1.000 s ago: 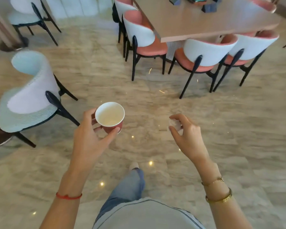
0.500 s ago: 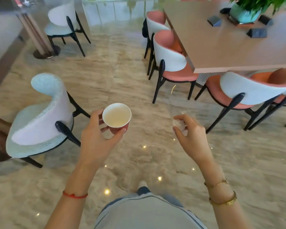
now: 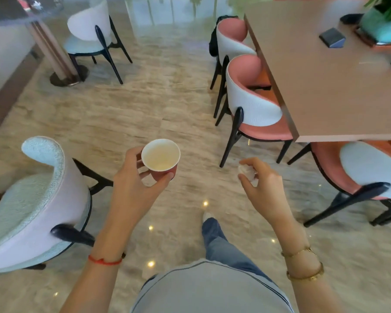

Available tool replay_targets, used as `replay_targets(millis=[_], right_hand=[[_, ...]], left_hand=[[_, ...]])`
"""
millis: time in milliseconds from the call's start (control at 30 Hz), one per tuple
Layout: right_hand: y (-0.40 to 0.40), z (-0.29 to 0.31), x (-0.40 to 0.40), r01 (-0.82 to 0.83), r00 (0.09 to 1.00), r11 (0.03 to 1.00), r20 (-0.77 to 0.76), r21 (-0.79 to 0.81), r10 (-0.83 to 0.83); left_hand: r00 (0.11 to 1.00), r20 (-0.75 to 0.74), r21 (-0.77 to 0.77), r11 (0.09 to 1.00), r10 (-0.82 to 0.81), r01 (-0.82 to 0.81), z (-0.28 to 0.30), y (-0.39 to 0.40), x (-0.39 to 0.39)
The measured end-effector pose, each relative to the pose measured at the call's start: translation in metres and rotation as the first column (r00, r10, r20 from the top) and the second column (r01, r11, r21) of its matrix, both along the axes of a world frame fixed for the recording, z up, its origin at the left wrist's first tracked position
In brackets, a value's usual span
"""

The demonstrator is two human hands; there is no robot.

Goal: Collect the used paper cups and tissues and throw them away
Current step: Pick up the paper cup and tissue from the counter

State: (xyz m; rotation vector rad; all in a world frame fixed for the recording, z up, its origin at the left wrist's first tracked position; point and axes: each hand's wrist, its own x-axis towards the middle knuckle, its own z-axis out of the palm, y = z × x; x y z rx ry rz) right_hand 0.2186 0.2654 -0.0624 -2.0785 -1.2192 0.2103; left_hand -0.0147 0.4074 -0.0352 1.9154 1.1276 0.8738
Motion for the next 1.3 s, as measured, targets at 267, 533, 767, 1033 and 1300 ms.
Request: replay_targets(millis=[267,533,767,1033,1300], right_hand=[[0.191,0.032,0.142,-0.106,0.994,0.994,-0.002,0.009,0.106],[0.362,0.025,0.241,-0.162,0.986,0.985,-0.042,-0.051,0.16],[0.538,0.015,0.318,-0.167,0.985,0.986,-0.041,-0.025,0.166],[0.725,0.036,0.408,-0.087,0.996,0.996,-0.026,0.028,0.087],[0.865,0.022,0.494,-0.033,0.996,0.999,-0.082,0.02,0.035]], left_hand=[[0.996,0.029,0.023,0.996,0.082,-0.082,0.022,0.168,0.131],[0.985,0.03,0.012,0.985,0.17,-0.17,0.019,0.326,0.219],[0.984,0.063,0.027,0.985,0.168,-0.17,0.01,0.503,0.303],[0.996,0.065,0.067,0.996,0.058,-0.063,0.034,0.702,0.399],[1.0,0.028,0.041,0.999,-0.008,0.006,0.023,0.858,0.489]])
